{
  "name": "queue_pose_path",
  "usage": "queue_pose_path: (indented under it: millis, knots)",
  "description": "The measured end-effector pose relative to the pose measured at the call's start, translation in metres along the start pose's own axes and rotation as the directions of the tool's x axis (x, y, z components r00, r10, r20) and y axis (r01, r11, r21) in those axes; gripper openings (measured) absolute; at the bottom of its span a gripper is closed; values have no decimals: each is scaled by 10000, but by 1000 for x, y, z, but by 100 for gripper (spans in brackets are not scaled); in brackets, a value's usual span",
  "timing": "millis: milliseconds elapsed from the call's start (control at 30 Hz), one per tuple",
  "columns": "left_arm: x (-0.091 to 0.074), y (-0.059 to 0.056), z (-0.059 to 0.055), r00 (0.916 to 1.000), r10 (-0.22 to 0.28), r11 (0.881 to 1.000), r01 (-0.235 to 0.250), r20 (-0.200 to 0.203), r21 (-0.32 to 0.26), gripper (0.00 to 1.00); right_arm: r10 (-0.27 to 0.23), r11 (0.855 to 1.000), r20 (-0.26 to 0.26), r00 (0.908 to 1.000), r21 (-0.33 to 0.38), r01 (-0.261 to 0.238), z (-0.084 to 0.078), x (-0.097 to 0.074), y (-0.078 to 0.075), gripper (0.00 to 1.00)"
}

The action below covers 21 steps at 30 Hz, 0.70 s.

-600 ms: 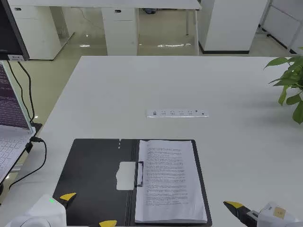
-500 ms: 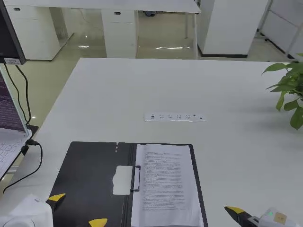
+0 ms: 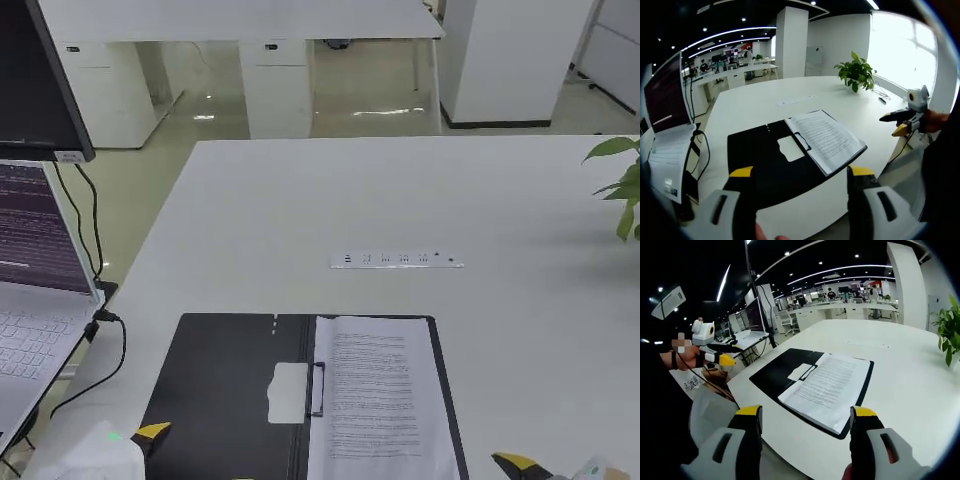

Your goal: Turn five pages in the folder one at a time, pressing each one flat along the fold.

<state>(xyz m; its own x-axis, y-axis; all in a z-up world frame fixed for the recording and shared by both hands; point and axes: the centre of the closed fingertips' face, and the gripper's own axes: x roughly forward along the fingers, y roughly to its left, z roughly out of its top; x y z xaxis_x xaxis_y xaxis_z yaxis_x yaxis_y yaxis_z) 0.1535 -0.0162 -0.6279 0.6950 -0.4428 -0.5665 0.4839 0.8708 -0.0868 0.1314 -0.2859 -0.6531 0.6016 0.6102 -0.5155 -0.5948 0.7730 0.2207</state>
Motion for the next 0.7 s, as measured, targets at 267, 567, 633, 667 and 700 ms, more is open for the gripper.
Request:
queue_pose_path:
  millis: [267, 567, 633, 667, 700]
  knots:
    - [-2, -4, -8, 9999, -51, 9998, 49, -94, -191, 74, -94, 9999, -7, 10000, 41, 95, 0, -3, -6, 70]
    - [-2, 0, -4, 10000, 1, 9998, -2, -10, -195, 73, -12, 10000, -99, 10000, 3, 12, -2, -2, -1, 70]
    - [-2, 0, -3, 10000, -7, 9998, 8, 47, -191, 73, 13, 10000, -115, 9999, 11, -13, -3, -2, 2, 70]
    - [-2, 0, -2, 10000, -23, 9998, 24, 61, -192, 73, 15, 10000, -137, 9999, -6, -15, -3, -1, 3, 70]
    - [-2, 0, -3, 10000, -34, 9999, 35, 47, -169, 73, 15, 10000, -145, 9999, -14, -15, -3, -1, 3, 70]
